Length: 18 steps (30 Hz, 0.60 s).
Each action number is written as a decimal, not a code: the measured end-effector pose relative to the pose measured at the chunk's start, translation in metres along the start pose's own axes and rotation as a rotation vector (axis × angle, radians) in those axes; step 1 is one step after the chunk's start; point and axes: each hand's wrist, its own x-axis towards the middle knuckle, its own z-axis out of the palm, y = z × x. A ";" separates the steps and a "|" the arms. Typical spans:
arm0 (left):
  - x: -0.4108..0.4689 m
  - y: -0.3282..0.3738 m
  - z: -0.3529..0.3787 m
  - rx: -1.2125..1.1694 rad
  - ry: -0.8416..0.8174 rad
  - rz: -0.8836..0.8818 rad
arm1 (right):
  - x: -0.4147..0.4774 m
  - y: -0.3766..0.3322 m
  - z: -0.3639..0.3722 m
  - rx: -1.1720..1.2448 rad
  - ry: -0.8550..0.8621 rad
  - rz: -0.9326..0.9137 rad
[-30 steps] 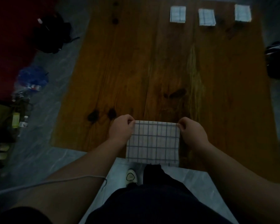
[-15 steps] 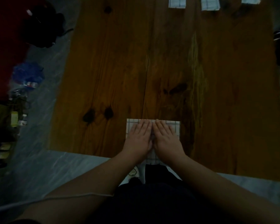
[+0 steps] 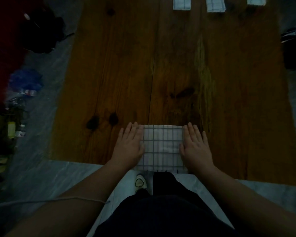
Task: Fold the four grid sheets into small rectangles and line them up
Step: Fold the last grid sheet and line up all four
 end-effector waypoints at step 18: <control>0.007 -0.012 0.008 0.038 -0.028 0.075 | 0.010 -0.001 0.004 0.011 -0.017 -0.072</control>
